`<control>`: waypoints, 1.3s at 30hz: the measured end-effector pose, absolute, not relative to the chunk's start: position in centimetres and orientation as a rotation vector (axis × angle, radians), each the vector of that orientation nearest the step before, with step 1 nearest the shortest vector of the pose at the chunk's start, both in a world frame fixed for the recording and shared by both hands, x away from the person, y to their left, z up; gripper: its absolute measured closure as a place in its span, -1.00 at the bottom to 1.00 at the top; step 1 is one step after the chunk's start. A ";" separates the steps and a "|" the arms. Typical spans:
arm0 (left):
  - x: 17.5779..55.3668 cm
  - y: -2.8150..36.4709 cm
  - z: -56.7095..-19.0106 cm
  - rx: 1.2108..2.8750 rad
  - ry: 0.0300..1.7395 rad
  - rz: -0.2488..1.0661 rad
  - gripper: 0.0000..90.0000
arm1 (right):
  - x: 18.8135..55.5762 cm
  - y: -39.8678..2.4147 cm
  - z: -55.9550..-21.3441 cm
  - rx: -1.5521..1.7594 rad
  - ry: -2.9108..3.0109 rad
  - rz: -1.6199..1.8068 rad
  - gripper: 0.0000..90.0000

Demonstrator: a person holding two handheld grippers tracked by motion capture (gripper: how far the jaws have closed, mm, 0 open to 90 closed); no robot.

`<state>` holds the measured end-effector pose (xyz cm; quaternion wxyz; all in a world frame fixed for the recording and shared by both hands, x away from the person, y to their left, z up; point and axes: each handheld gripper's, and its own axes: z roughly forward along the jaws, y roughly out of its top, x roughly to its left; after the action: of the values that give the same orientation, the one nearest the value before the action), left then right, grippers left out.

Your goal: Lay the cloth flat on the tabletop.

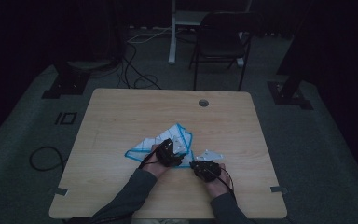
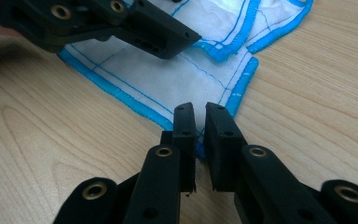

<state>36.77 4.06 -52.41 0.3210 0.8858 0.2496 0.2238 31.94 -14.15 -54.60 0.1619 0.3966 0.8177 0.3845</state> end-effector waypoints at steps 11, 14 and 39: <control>36.8 3.4 -52.5 2.291 0.645 0.559 0.12 | 31.9 -14.2 -54.6 1.122 2.337 1.095 0.85; 36.8 2.7 -52.5 2.294 0.628 0.542 0.12 | 31.9 -14.2 -54.6 1.119 2.337 1.094 0.85; 38.8 4.5 -50.6 2.235 0.787 0.522 0.94 | 31.8 -14.5 -54.6 1.090 2.356 1.086 0.85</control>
<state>38.81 4.51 -50.63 0.3498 0.8629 0.3039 0.2015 31.76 -14.52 -54.56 0.1631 0.3821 0.8261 0.3807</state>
